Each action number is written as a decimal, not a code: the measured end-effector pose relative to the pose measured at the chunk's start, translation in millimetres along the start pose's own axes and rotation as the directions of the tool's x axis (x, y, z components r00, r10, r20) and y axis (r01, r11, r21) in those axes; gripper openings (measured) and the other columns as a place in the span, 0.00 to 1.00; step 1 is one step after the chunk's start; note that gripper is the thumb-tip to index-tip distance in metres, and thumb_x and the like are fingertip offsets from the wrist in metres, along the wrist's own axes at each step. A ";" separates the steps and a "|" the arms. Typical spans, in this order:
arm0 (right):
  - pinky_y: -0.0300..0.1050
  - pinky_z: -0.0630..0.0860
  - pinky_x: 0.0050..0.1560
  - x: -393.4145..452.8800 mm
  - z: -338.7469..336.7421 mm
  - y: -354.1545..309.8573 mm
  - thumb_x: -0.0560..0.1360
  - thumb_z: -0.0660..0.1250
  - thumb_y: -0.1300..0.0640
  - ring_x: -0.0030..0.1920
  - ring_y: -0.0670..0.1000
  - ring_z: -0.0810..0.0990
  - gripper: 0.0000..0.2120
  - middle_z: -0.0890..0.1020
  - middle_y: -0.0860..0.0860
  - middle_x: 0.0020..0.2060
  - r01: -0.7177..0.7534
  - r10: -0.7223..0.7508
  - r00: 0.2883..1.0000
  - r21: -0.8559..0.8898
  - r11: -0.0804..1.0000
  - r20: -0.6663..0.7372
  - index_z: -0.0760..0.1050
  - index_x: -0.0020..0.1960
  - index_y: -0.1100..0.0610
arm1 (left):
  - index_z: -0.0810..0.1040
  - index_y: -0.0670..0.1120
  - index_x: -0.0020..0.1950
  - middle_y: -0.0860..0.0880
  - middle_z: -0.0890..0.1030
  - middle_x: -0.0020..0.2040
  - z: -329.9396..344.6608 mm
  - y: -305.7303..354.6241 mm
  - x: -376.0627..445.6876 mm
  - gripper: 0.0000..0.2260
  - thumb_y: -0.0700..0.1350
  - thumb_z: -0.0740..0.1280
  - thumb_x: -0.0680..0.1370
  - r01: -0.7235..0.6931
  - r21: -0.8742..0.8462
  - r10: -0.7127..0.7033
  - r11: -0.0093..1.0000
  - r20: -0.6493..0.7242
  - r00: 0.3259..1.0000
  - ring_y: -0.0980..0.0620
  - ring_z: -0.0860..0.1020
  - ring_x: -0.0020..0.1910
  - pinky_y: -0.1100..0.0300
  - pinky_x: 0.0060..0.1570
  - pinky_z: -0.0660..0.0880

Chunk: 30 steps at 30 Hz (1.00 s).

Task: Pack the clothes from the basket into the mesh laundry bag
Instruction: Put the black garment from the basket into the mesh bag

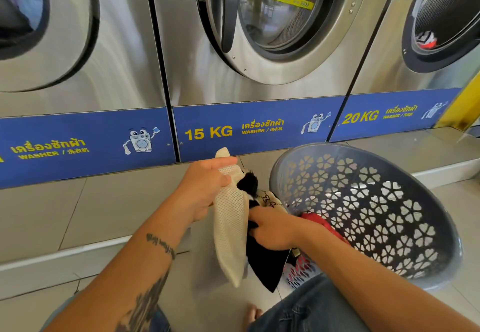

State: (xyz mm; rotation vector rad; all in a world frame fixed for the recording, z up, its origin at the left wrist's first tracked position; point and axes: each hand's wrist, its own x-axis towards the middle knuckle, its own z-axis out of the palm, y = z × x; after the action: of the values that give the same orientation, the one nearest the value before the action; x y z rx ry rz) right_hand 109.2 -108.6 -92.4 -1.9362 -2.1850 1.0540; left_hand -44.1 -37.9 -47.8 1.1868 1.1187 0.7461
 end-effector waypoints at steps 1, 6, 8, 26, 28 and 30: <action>0.46 0.69 0.53 1.5 2.8 -1.2 0.75 0.57 0.64 0.60 0.59 0.76 0.15 0.79 0.57 0.60 -0.012 0.015 0.999 -0.069 0.998 0.041 0.74 0.58 0.54 | 0.84 0.59 0.46 0.47 0.79 0.57 1.1 0.3 -1.1 0.23 0.30 0.63 0.75 0.002 -0.006 -0.002 1.000 0.010 1.000 0.46 0.81 0.45 0.60 0.32 0.76; 0.50 0.72 0.45 -1.0 4.3 -6.6 0.72 0.63 0.64 0.51 0.60 0.76 0.12 0.77 0.58 0.54 0.050 -0.092 0.984 -0.265 0.963 -0.150 0.68 0.53 0.55 | 0.84 0.57 0.50 0.46 0.79 0.57 -5.4 -0.3 -0.6 0.23 0.30 0.61 0.76 0.024 -0.041 -0.026 0.999 -0.030 0.999 0.45 0.81 0.44 0.58 0.32 0.77; 0.54 0.74 0.51 -3.1 2.0 -5.1 0.67 0.70 0.59 0.55 0.59 0.72 0.27 0.73 0.54 0.57 0.021 -0.200 0.894 -0.409 0.912 -0.401 0.64 0.63 0.52 | 0.84 0.57 0.52 0.45 0.79 0.58 -12.0 0.9 -0.2 0.22 0.31 0.62 0.77 0.035 -0.054 -0.038 0.998 -0.057 0.998 0.44 0.81 0.46 0.57 0.33 0.76; 0.46 0.71 0.35 -1.7 -8.2 7.7 0.61 0.64 0.58 0.43 0.57 0.78 0.19 0.77 0.49 0.42 -0.048 -0.072 0.809 -0.187 0.981 -0.583 0.74 0.51 0.49 | 0.81 0.56 0.56 0.48 0.78 0.55 -20.6 -27.8 -4.8 0.22 0.31 0.60 0.77 0.089 -0.126 -0.098 0.988 -0.069 0.993 0.46 0.80 0.47 0.57 0.35 0.77; 0.48 0.76 0.37 1.4 -8.0 -5.4 0.62 0.64 0.62 0.41 0.53 0.79 0.15 0.80 0.49 0.39 0.083 -0.050 0.869 0.045 0.996 -0.492 0.76 0.46 0.49 | 0.80 0.57 0.59 0.46 0.76 0.60 -34.2 -42.0 -6.4 0.23 0.31 0.60 0.77 0.096 -0.054 -0.101 0.994 -0.088 0.991 0.45 0.79 0.50 0.54 0.38 0.79; 0.46 0.78 0.44 13.6 2.8 -18.9 0.66 0.67 0.67 0.45 0.51 0.80 0.15 0.83 0.49 0.43 0.129 -0.064 0.946 0.188 0.974 -0.317 0.79 0.46 0.49 | 0.80 0.58 0.60 0.46 0.76 0.63 -51.7 -54.8 -10.2 0.24 0.31 0.60 0.75 0.099 0.033 -0.095 0.995 -0.105 0.990 0.46 0.79 0.50 0.53 0.39 0.78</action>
State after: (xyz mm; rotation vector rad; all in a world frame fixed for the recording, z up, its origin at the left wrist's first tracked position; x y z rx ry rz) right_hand 88.6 -97.6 -90.5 -1.7469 -1.8996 0.8557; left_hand -101.5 -44.1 -97.3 1.1276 1.2724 0.7206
